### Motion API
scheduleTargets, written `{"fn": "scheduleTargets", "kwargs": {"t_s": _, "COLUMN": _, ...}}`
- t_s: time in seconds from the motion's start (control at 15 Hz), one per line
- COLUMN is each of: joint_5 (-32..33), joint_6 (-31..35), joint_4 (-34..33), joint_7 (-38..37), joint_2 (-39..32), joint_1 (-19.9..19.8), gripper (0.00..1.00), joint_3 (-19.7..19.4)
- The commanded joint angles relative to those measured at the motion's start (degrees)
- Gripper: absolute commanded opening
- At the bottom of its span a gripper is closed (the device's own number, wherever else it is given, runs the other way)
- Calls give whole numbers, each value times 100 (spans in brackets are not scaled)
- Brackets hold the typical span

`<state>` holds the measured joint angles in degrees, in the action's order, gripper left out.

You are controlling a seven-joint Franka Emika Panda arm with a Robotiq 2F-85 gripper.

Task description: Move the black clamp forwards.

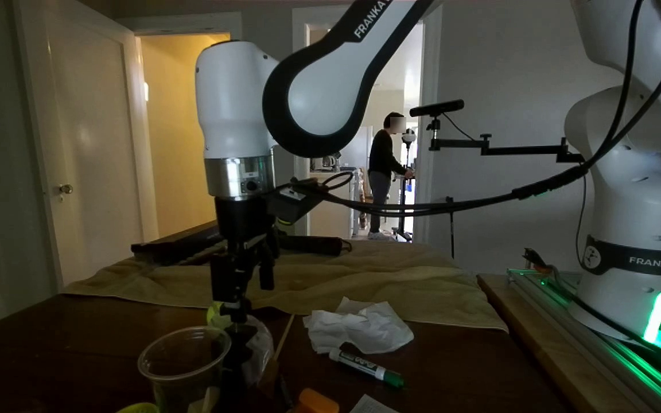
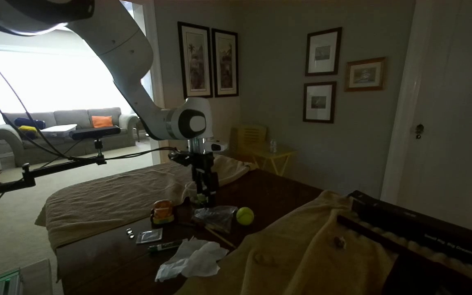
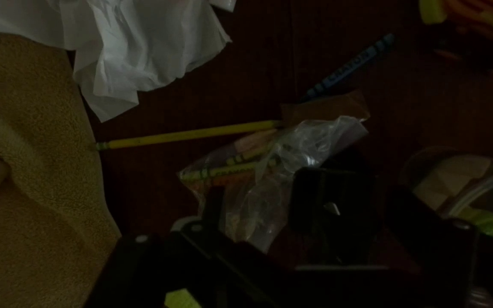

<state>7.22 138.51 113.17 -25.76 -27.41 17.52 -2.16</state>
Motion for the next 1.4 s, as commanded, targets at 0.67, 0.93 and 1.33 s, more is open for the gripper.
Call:
{"fn": "scheduleTargets", "kwargs": {"t_s": 0.67, "joint_5": 98, "joint_6": 31, "joint_4": 128, "joint_7": -240, "joint_2": 152, "joint_1": 9, "gripper": 6, "joint_3": 27}}
{"fn": "scheduleTargets", "kwargs": {"t_s": 0.93, "joint_5": 34, "joint_6": 36, "joint_4": 155, "joint_7": 72, "joint_2": 172, "joint_1": -69, "gripper": 2, "joint_3": 142}}
{"fn": "scheduleTargets", "kwargs": {"t_s": 1.33, "joint_5": -127, "joint_6": -107, "joint_4": 131, "joint_7": 1144, "joint_2": 246, "joint_1": -393, "gripper": 33, "joint_3": 510}}
